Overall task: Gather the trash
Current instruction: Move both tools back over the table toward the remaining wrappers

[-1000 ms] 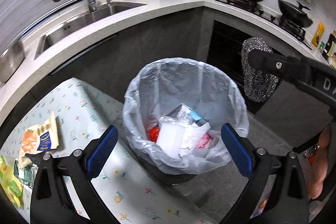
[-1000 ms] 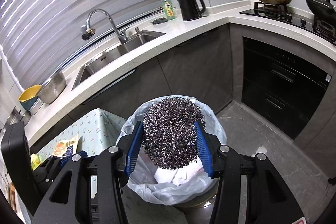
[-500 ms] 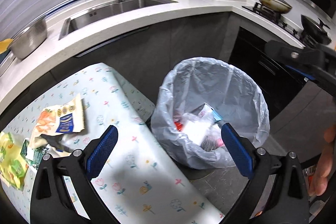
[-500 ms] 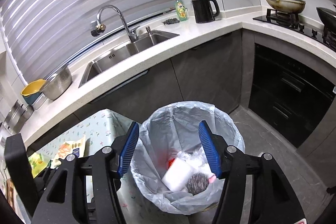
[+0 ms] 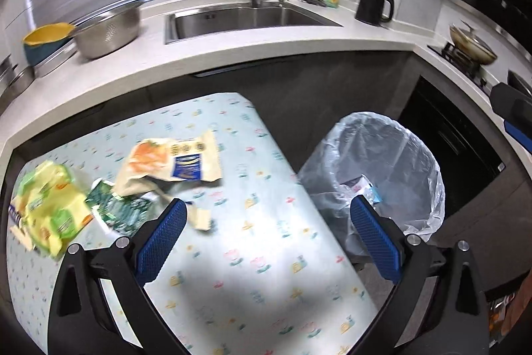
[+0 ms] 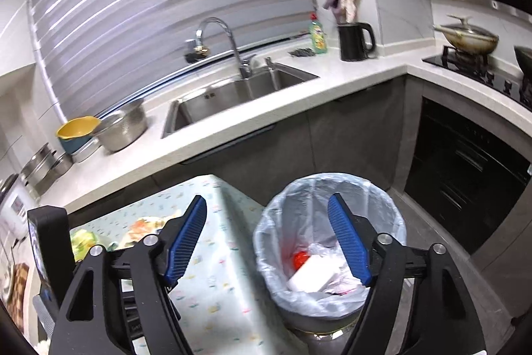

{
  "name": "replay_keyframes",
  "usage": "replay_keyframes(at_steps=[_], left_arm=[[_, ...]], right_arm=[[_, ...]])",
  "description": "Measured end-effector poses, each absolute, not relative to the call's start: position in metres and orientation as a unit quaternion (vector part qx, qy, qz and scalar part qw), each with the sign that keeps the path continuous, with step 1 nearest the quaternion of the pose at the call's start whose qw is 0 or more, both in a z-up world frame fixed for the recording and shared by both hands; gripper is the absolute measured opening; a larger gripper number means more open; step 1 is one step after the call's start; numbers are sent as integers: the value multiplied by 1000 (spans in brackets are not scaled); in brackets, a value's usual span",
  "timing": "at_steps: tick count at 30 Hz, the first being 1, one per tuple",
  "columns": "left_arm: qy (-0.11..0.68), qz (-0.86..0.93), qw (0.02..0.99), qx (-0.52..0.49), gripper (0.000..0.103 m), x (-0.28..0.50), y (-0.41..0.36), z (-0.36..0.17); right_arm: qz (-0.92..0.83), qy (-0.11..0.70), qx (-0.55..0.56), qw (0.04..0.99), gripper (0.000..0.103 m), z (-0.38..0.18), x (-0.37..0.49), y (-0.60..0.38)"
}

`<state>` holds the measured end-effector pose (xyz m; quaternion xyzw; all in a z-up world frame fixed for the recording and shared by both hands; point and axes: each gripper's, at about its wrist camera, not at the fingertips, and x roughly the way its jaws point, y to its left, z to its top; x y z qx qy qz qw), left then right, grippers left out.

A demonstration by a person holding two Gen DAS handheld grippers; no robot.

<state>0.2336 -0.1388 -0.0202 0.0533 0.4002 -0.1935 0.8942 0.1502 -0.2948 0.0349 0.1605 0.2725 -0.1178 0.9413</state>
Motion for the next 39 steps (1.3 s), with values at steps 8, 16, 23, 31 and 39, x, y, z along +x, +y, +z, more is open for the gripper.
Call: replay_keyframes(at_steps=[8,16,23,31,39], left_arm=[[396,-131,908,31,96,225,-56,-2],[394,-74,916,24,96,222,32,-1],[402,-23,915,3,96,233,118,-7],[423,25,905,-33,96,251,212,-24],[451,34,890,-64,96,283,258,-54]], right_arm=[[-71,268,133,952,74,55,149,-227],[-23,291,114,950,74,51,161,-154],[20,320,107,941,74,35,181,-86],[72,369,88,922,74,-12,213,-3],[113,412,79,901,74,-63,257,67]])
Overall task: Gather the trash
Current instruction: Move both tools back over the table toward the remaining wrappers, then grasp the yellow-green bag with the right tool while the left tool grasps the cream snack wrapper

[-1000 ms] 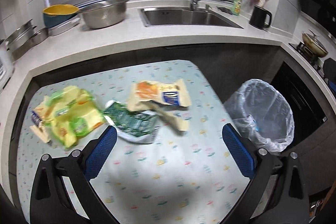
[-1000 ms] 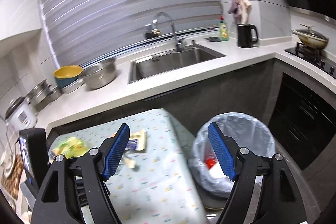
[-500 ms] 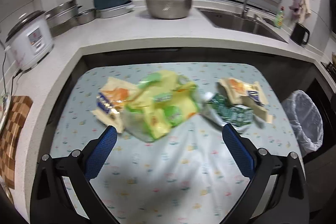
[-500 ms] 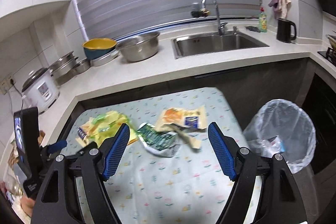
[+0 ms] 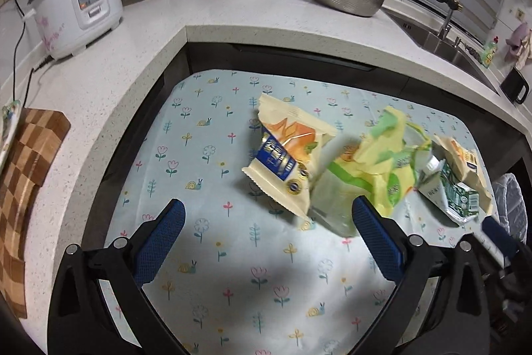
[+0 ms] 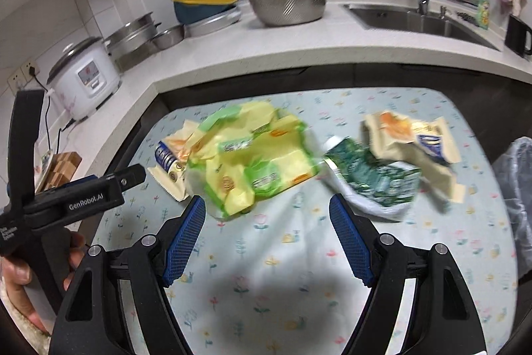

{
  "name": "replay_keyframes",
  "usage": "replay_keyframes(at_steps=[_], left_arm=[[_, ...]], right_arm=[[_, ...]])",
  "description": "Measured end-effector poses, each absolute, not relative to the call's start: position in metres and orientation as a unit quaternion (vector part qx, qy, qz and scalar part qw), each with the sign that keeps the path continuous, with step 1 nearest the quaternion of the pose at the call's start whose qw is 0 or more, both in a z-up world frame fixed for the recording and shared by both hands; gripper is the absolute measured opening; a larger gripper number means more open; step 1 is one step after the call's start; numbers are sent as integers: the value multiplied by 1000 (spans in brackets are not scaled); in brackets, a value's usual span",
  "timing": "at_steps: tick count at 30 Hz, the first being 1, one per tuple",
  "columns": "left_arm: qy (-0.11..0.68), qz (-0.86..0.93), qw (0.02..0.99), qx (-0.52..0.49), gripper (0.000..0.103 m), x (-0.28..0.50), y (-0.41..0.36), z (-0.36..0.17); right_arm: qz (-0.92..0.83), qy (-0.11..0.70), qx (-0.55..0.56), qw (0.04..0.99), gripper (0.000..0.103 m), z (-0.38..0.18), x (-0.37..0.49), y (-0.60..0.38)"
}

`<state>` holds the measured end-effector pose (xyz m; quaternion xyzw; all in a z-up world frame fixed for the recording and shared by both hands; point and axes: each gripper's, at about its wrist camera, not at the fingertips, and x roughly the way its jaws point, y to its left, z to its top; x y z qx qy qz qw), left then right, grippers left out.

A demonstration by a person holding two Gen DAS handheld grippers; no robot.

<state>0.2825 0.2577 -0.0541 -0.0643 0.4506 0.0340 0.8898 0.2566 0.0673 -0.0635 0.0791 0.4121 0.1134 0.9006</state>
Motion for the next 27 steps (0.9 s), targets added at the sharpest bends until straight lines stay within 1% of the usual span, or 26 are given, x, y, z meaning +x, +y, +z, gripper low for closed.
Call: replay_keyframes(at_steps=[7,12,15,16,17,20,21,22,23,26,27], left_arm=[[469,23,877,-103,96,321,275,-75],[478,13,870,-118,96,342,278,-86],[482,11,867,-124,95,350,279,-91],[483,10,867,-124,94,352,279,-92],[484,7,866,-126,93,354,279,-93],[495,-2,858,-136,78,358,278,-100],[498,-8,856,-138,67,358,278,-102],[502,-15,853,-140,58,358,276,-104],[504,-20,852,-140,55,357,275,-105],[506,-27,853,-129,36,355,266,-108],[504,-28,854,-127,24,353,263,-108]], right_arm=[[135,429,81,890,74,-92,293,103],[149,428,77,888,63,-103,313,124],[151,431,73,887,50,-109,322,131],[152,435,72,885,32,-111,324,131],[153,440,71,882,12,-113,325,131],[152,430,83,886,7,-110,317,121],[150,424,84,889,7,-105,312,117],[147,419,85,892,7,-102,308,112],[144,415,89,894,7,-99,305,107],[134,405,102,899,7,-88,296,89],[129,402,105,901,7,-84,293,83]])
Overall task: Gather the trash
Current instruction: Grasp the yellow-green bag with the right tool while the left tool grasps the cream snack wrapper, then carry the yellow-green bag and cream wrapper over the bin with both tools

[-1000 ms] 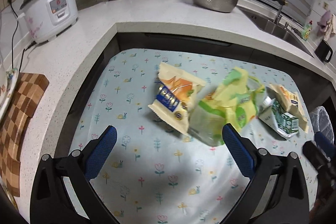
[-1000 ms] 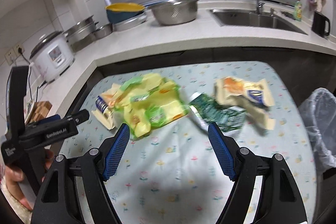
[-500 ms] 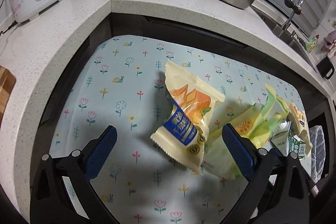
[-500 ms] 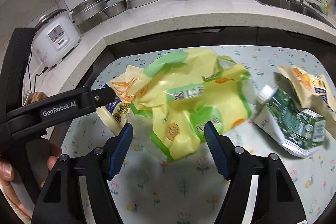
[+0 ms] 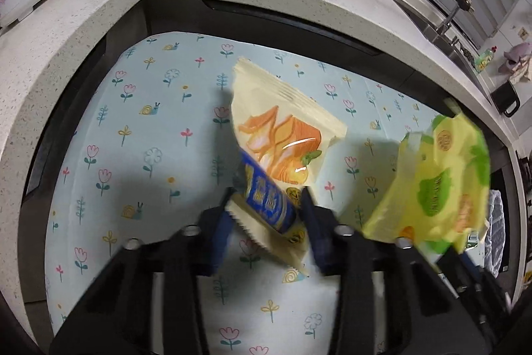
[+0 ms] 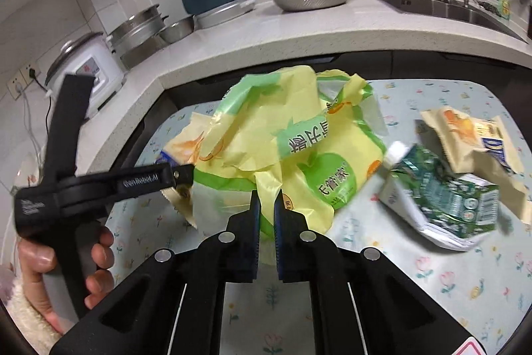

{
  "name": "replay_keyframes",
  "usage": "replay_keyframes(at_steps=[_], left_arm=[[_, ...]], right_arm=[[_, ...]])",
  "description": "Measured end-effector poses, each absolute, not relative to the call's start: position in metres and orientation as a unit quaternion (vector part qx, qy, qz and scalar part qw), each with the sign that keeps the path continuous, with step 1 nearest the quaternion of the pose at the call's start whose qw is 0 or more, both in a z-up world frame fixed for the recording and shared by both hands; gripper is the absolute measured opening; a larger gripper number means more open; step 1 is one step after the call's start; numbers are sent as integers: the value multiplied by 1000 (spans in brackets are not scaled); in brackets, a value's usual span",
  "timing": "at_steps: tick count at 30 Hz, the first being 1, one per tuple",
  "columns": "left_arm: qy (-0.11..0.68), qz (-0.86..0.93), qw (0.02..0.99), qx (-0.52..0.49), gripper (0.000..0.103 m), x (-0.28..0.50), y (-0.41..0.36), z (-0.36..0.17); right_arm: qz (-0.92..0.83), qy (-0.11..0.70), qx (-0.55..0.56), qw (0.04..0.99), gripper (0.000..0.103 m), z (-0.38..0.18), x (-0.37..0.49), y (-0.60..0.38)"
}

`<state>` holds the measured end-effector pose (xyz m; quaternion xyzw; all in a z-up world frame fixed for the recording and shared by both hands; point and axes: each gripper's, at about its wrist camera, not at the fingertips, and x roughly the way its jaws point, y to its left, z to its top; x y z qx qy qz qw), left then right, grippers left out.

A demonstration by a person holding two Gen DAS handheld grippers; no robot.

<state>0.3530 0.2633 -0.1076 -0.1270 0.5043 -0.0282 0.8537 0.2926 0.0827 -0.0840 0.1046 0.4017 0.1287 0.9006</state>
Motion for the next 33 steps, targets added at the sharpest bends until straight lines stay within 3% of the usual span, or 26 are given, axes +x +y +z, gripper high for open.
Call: replay_keyframes(at_steps=[1,4,16,33], left_arm=[[504,-31,854,-125,15,351,260,-106],[495,-39,859,-122,5,343,252,-98],[448,-62,887,-87,5,304,198,-35],[394,-141,908,-26,5,244,61,45]], right_arm=[[125,399,106,902,7,-81,290,77],[113,389,110,907,7,-71,283,63],[83,341,123,929,7,-19,251,10],[26,270,139,952,7,50,172,-106]])
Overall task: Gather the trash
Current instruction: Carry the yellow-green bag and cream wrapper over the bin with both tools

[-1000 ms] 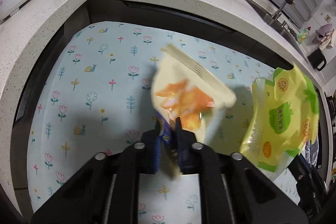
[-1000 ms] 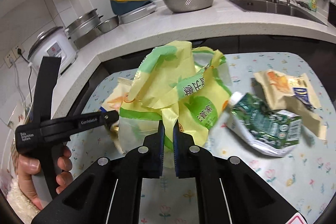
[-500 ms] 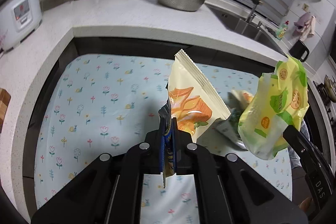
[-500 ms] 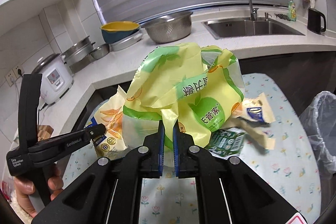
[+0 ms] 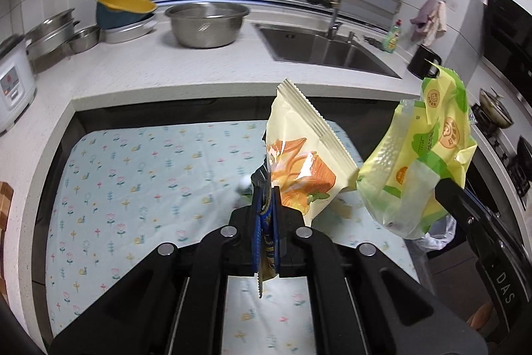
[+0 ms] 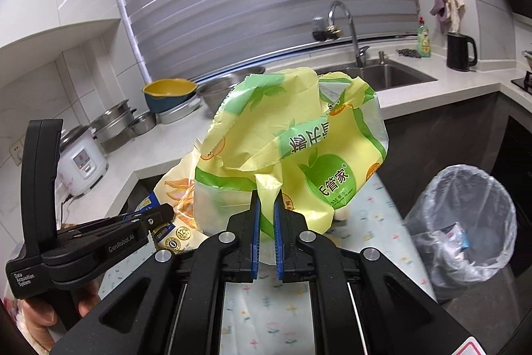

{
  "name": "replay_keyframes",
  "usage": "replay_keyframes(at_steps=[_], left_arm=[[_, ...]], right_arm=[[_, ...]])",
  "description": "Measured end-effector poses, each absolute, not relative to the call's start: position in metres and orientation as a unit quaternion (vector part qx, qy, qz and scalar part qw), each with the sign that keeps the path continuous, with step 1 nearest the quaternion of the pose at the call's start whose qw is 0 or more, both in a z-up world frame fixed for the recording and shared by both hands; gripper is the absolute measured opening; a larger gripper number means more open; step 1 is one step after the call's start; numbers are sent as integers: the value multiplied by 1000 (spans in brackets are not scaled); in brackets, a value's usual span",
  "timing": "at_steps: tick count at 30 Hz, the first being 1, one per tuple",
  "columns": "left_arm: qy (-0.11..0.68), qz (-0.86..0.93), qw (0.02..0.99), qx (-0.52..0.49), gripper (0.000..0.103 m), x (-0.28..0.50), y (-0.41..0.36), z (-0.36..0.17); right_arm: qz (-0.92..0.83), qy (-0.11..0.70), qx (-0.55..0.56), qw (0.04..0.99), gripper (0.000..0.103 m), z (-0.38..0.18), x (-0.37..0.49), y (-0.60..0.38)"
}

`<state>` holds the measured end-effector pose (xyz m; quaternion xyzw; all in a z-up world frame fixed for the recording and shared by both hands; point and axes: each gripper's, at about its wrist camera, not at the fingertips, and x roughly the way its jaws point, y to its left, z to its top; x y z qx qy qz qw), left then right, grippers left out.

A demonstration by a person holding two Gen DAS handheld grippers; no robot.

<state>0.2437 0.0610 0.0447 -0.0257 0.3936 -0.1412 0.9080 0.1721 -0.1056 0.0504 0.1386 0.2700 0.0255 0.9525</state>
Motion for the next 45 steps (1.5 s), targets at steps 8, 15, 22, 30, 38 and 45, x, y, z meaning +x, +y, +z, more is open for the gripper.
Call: replay_keyframes(at_steps=[8,15,22,30,38,45], left_arm=[[381,-185,906,4,5,216,-11,64],[376,-220,900,20,5,197,-69,70],[378,-249,891,42,5,187,-119,67],[385,-280,877,64,5,185,-177,53],[406,-301,859,85,5,201,-229,24],[425,-308,845,100,5,217,-264,-7]], right_arm=[[-16,247,154,957,7,66,134,-169],[-51,237,162,957,7,67,106,-219],[-83,234,171,953,7,62,86,-265],[-116,243,190,944,7,45,74,-313],[-142,261,209,932,7,16,82,-348],[-157,289,217,919,7,-17,104,-369]])
